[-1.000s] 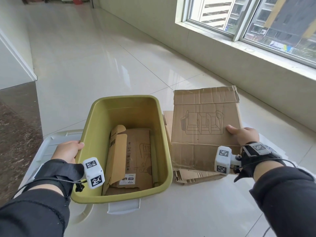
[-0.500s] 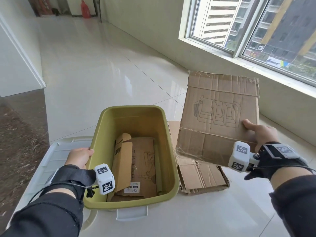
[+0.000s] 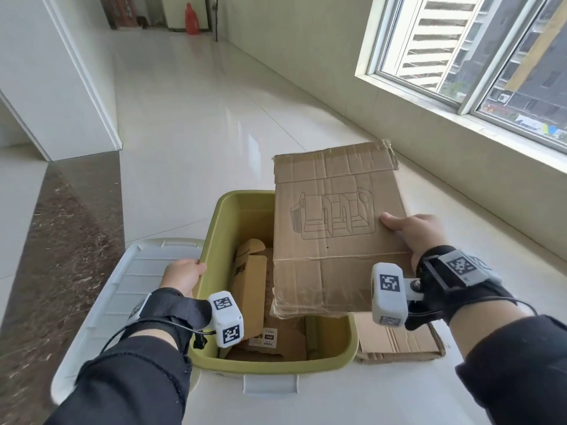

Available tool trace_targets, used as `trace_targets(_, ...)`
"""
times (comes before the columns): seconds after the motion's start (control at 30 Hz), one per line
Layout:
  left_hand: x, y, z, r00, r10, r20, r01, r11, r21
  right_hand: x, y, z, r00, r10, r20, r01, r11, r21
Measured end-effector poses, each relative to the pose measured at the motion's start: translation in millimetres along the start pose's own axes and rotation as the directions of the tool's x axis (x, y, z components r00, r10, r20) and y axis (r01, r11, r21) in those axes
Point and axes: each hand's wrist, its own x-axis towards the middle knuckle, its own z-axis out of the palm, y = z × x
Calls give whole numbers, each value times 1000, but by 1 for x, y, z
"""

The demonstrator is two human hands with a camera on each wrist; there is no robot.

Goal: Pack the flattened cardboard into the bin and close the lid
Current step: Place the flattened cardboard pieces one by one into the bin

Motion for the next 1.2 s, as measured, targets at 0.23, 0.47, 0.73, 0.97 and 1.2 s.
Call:
trace_targets(0.23, -7, 2, 4, 1000, 4, -2, -4, 999, -37, -1, 17, 54, 999, 19, 29, -13, 979, -204)
trace_targets(0.47, -12, 4, 5, 999, -39, 30, 42, 994, -104, -14, 24, 100, 994, 93, 58, -63, 921, -385)
trace_targets(0.73, -22, 8, 4, 997, -54, 53, 60, 990, -124, -11, 44, 141, 988, 132, 77, -70, 840, -538)
trace_targets(0.97, -21, 7, 3, 995, -64, 80, 76, 984, -160, -11, 76, 158, 950, 263, 167, -100, 765, -636)
trace_targets(1.2, -22, 7, 1, 995, -63, 82, 77, 981, -177, -25, 90, 167, 943, 260, 208, -5, 635, -773)
